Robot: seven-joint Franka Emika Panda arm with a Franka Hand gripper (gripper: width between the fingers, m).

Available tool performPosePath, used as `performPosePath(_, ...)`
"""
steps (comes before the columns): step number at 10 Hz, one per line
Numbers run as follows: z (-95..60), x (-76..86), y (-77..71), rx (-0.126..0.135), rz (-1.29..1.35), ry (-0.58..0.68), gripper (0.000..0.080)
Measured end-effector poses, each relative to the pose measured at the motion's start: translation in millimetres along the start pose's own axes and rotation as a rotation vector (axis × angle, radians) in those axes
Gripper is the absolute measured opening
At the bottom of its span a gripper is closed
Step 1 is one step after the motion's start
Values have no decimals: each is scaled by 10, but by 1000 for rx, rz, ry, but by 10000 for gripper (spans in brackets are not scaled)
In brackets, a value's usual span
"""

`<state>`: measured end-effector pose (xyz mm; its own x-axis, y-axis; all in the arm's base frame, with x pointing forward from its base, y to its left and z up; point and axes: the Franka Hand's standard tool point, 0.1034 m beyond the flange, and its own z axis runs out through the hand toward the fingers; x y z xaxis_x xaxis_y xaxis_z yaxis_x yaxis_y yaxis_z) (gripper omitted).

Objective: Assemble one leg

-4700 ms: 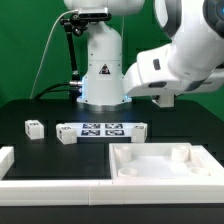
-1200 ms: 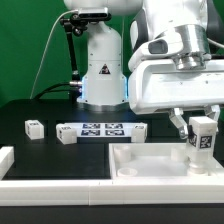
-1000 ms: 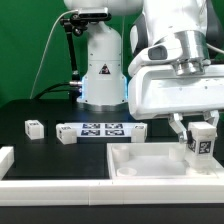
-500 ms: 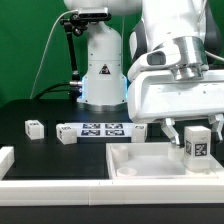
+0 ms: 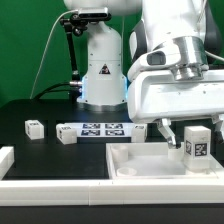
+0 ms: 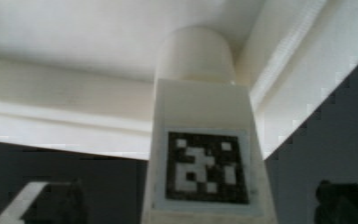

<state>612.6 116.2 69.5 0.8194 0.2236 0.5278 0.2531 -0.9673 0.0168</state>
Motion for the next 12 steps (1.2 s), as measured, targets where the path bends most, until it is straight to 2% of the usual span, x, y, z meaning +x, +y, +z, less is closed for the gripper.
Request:
performPosePath(1,-3,5,2,0,0,1,649)
performPosePath(4,-185,156,30,2,-2,-28,649)
performPosePath(5,-166,138,29,2,-2,-27,649)
performPosePath(6,-145,87,6,10,-2,-70,649)
performPosePath(7,-140,70,-36,31,-4,-180,649)
performPosePath(8,-118,125,-27,37,0,-215,649)
performPosePath(11,-117,88,-30,75,3,-450,649)
performPosePath(12,-112,135,13,81,5,-493,649)
